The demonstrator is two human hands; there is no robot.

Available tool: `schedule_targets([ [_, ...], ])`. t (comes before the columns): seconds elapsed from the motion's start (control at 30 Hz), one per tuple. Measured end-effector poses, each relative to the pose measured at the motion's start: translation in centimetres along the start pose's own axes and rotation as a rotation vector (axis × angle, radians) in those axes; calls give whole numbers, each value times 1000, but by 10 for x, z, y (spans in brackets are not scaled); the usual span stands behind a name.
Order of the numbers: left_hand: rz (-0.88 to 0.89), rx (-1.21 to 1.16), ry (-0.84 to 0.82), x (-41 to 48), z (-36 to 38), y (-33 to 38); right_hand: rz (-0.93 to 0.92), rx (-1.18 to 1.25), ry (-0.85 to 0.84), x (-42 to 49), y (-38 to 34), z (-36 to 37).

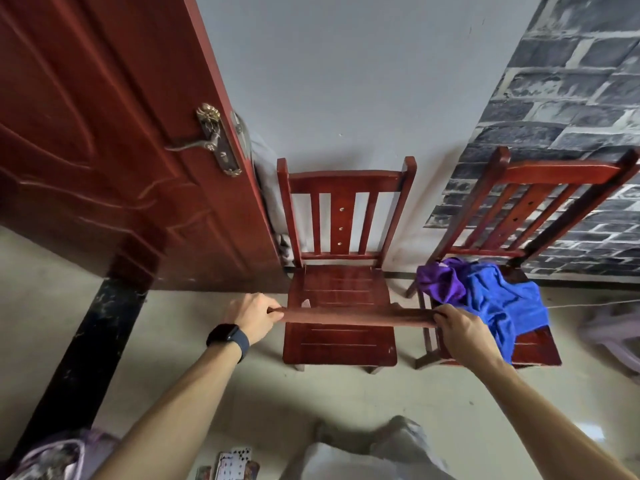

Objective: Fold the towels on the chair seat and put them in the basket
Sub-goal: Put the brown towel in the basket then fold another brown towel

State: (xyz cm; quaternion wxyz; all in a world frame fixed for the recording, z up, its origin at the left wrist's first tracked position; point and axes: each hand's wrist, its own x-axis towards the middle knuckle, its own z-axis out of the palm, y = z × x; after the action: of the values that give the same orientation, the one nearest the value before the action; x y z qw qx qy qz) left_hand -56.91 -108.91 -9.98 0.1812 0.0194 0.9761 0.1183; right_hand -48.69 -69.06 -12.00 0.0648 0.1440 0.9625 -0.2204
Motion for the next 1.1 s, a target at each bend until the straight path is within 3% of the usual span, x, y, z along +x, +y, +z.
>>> schedule_targets([
  [0.2, -9, -115, -107, 4, 23, -17, 83, -54, -100, -6, 4, 14],
  [0.3, -23, -59, -128, 23, 26, -16, 99, -126, -138, 14, 2, 19],
  [0.43, -28, 117, -107, 59, 31, -6, 158, -174, -205, 65, 1, 39],
  [0.63, -182, 90, -145, 156, 95, -11, 316, -36, -213, 160, 10, 112],
  [0.9, -371, -152, -125, 284, 172, -29, 375, 150, -147, 276, 22, 206],
  [1.03, -439, -517, -56, 321, 203, -25, 454, 397, -164, 306, 29, 245],
  [1.1, -460, -638, -95, 318, 222, -21, 473, 395, -216, 296, 36, 261],
])
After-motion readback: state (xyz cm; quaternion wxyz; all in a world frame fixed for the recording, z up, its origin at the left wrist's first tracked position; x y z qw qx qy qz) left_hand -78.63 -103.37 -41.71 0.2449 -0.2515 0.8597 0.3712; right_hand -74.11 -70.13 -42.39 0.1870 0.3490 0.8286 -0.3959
